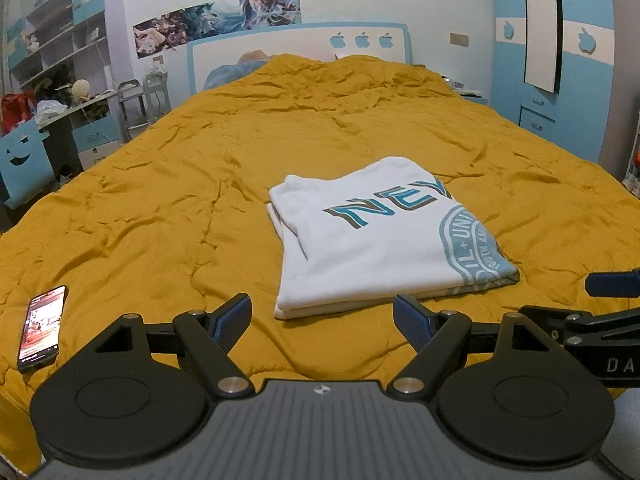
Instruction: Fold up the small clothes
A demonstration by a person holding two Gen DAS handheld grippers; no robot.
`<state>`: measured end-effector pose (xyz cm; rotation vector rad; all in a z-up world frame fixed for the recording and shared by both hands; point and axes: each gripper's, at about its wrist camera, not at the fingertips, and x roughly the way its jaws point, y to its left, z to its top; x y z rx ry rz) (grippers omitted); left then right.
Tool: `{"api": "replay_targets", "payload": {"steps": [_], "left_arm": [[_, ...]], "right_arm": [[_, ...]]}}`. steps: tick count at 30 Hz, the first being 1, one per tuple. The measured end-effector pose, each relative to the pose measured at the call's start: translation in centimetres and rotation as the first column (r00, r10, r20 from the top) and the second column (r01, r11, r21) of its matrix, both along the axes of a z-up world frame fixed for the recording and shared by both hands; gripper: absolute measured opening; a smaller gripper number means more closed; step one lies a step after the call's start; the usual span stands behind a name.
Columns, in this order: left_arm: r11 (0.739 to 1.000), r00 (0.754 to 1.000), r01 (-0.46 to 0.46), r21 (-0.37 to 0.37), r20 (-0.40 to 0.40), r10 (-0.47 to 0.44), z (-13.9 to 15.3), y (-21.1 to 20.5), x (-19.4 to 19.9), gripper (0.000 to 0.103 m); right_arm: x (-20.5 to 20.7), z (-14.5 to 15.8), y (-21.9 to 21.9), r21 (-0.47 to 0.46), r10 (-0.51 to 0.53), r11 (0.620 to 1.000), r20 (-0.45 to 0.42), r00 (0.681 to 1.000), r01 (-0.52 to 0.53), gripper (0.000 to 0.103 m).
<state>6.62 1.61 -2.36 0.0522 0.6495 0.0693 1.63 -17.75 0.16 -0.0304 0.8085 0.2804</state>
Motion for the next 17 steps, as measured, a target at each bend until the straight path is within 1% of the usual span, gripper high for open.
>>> {"api": "replay_targets", "payload": {"steps": [17], "left_arm": [[1.000,1.000,0.006,0.003,0.010,-0.006,0.40,0.07,-0.10,0.094]], "right_arm": [[0.04,-0.03,-0.02,0.000,0.001,1.000,0.001,1.000,-0.001,0.082]]}}
